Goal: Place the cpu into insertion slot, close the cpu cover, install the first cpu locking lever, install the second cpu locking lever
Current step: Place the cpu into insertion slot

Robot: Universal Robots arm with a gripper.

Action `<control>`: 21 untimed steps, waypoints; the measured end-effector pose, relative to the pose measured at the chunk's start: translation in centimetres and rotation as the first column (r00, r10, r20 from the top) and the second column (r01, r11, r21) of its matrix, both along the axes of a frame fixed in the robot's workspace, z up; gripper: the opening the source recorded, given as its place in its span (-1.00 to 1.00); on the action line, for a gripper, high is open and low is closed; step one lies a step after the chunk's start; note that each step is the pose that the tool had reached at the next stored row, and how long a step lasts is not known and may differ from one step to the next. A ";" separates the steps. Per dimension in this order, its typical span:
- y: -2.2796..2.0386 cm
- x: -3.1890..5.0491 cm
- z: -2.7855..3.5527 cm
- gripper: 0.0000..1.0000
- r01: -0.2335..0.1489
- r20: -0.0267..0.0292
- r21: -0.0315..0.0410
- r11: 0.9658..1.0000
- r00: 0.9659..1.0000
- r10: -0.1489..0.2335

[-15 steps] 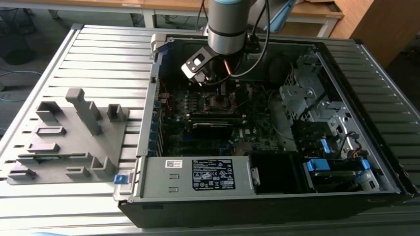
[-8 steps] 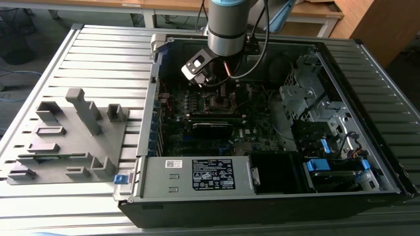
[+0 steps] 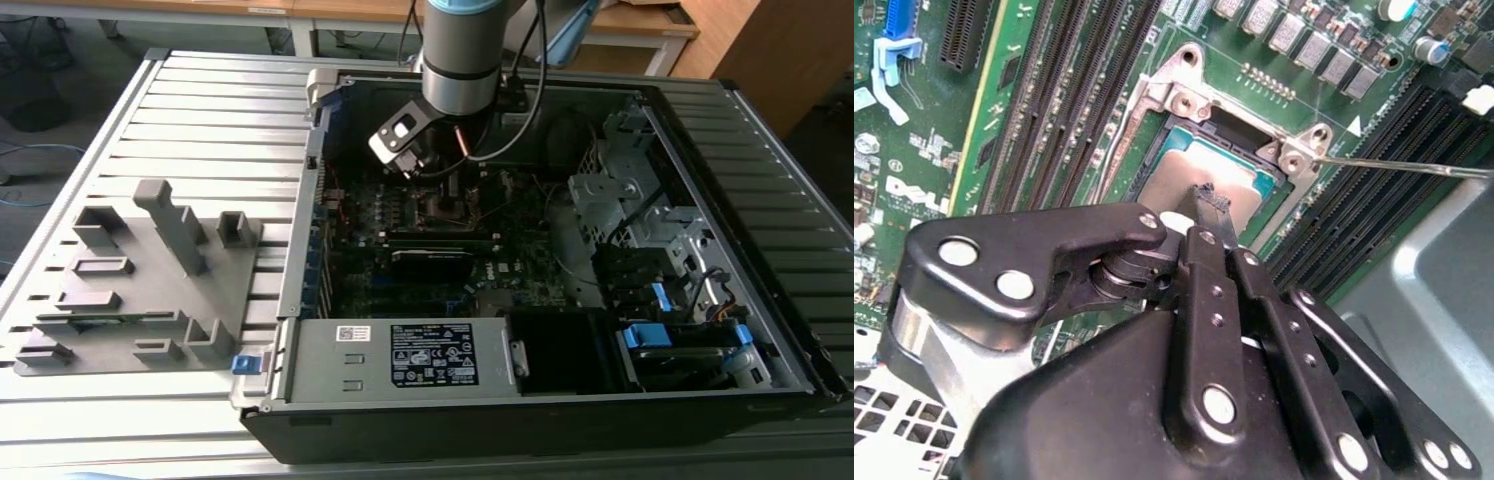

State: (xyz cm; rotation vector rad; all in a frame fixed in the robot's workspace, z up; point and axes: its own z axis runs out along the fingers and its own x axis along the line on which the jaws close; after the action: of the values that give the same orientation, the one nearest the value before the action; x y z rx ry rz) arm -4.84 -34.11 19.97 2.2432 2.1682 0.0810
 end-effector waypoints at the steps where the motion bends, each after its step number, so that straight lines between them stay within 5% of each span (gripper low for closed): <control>1: -0.01 0.00 -0.04 -0.79 0.000 0.000 0.000 1.000 1.000 0.000; 21: 0.01 0.00 -0.19 -0.79 0.000 0.000 0.000 1.000 1.000 0.000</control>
State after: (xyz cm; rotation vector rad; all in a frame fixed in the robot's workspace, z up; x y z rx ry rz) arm -4.84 -34.11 19.78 2.2432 2.1682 0.0812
